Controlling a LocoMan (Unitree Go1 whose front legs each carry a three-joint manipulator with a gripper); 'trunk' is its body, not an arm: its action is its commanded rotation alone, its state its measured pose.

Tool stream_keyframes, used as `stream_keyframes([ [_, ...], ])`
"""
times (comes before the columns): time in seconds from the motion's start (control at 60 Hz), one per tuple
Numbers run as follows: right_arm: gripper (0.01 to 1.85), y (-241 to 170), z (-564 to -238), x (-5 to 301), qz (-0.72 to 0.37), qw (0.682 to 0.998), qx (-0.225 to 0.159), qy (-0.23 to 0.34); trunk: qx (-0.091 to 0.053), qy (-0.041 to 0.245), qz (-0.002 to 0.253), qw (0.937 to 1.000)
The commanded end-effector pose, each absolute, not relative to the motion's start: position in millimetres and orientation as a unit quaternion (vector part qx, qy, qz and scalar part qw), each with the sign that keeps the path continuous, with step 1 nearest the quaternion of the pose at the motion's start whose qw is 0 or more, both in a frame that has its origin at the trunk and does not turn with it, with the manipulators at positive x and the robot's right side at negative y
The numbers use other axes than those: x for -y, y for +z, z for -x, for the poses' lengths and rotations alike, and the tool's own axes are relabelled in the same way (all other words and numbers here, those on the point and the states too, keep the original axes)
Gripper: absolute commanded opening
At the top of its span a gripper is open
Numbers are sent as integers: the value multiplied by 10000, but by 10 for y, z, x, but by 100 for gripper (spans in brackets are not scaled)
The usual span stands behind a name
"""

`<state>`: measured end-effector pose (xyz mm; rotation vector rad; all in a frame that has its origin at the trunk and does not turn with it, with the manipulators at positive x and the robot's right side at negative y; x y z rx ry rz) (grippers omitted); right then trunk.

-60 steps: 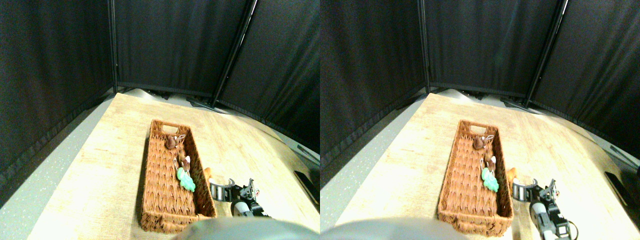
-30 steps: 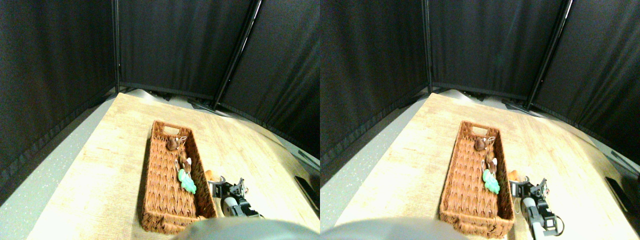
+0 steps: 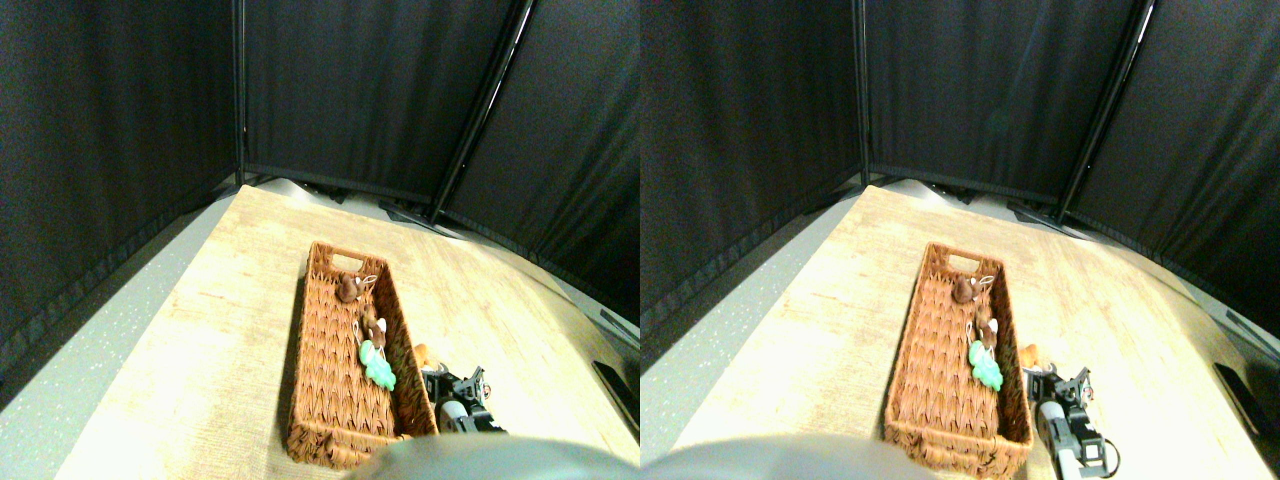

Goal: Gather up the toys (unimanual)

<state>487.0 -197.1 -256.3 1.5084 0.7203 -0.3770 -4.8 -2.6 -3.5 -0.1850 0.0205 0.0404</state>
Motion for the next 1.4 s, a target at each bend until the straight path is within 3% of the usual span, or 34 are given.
stream_keyframes([
  [0.017, 79, -2562, -4907, 2010, -6566, 6687, -3074, -1651, -254, 272, 974, 9946],
  [0.033, 79, -2562, -4907, 2010, -6566, 6687, -3074, -1651, -249, 272, 972, 9946],
  [0.067, 54, -2572, -4912, 2030, -6491, 6802, -2968, -1667, -257, 277, 971, 9946],
  [0.1, 49, -2573, -4913, 2031, -6472, 6829, -2947, -1673, -257, 277, 971, 9946],
  [0.133, 19, -2580, -4916, 2036, -6293, 7022, -2806, -1791, -257, 275, 962, 9947],
  [0.167, 6, -2584, -4920, 2038, -6137, 7177, -2707, -1871, -251, 273, 962, 9947],
  [0.4, 6, -2509, -4960, 2093, -5789, 7601, -2412, -1702, -213, 228, 931, 9952],
  [0.45, 6, -2406, -4988, 2101, -5586, 7807, -2309, -1587, -196, 214, 934, 9952],
  [0.6, 6, -2184, -5057, 2109, -5573, 7865, -2092, -1646, -169, 198, 933, 9953],
  [0.95, 6, -1633, -5275, 2055, -5055, 8417, -1513, -1147, -51, 166, 913, 9957],
  [1.4, 6, -1271, -5402, 1673, -5034, 8481, -1567, -529, 90, 361, 1134, 9929],
])
